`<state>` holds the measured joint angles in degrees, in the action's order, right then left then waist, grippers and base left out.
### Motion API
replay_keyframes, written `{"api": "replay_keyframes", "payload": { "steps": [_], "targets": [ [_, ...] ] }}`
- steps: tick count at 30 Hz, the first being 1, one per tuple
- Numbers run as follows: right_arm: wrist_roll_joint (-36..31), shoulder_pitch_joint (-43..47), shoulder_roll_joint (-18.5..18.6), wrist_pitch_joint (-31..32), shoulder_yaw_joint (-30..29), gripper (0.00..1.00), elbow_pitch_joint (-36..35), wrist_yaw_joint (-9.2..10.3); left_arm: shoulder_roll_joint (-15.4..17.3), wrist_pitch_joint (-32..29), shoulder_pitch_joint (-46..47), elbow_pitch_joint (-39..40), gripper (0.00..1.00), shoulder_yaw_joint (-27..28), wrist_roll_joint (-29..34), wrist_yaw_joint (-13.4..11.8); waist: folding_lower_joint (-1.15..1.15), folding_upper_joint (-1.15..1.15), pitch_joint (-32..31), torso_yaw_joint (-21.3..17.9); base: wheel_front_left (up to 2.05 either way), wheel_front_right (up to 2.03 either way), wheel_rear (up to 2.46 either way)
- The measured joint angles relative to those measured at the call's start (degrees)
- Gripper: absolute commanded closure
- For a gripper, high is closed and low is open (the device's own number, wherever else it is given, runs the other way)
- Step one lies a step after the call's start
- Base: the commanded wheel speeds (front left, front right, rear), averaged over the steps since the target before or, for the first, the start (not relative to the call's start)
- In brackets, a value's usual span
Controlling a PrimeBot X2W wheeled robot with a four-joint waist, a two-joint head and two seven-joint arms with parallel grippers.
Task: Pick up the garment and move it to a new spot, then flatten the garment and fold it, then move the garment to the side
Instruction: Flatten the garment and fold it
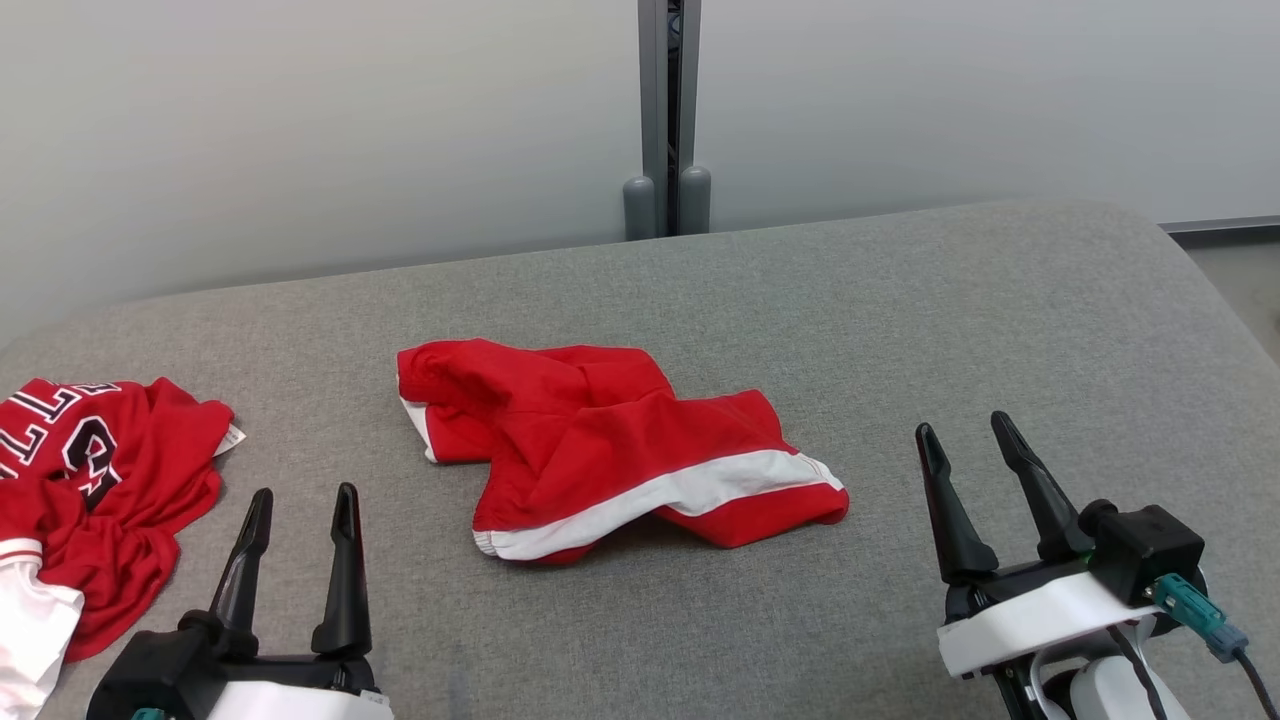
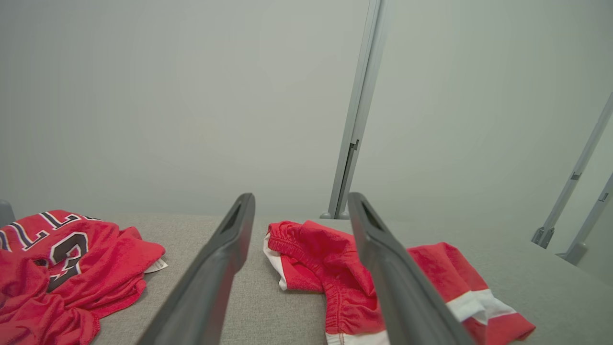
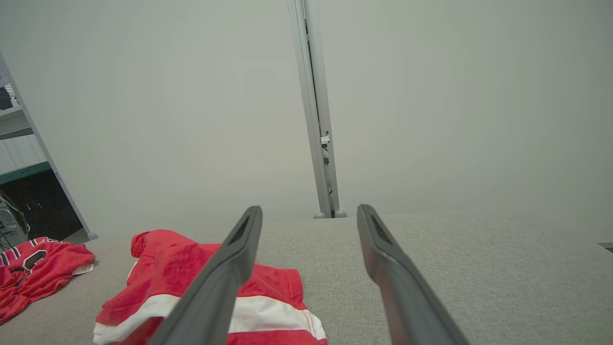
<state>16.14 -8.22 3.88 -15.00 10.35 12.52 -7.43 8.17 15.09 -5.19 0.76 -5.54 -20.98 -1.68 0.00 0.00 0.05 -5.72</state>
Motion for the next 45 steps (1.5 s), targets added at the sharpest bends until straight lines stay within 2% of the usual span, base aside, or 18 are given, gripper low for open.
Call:
{"api": "replay_keyframes", "payload": {
  "steps": [26,32,40,45],
  "targets": [
    [0.0,-0.4,0.2,0.0,-0.6,0.00,0.4,0.00,-2.7,-0.2,0.1,-3.9,0.00,2.2,1.7,4.3,0.00,0.00,0.5,0.0,0.00,0.00,0.00],
    [-0.2,-3.2,0.9,1.3,-0.5,0.00,7.2,-0.02,-1.5,-6.5,2.7,-7.5,0.00,-0.2,0.6,5.8,0.00,0.00,1.2,-0.2,0.00,0.00,0.00],
    [3.3,-11.9,2.0,11.4,3.2,0.00,16.7,-0.03,-0.2,-17.6,8.3,-12.6,0.00,-3.5,-3.1,7.7,0.00,0.00,3.7,0.0,0.00,0.00,0.00],
    [5.3,-17.8,2.1,16.7,4.2,0.00,22.4,-0.03,1.5,-21.2,12.4,-14.0,0.00,-6.0,-4.4,8.6,0.00,0.00,7.1,0.6,0.00,0.00,0.00]
  ]
}}
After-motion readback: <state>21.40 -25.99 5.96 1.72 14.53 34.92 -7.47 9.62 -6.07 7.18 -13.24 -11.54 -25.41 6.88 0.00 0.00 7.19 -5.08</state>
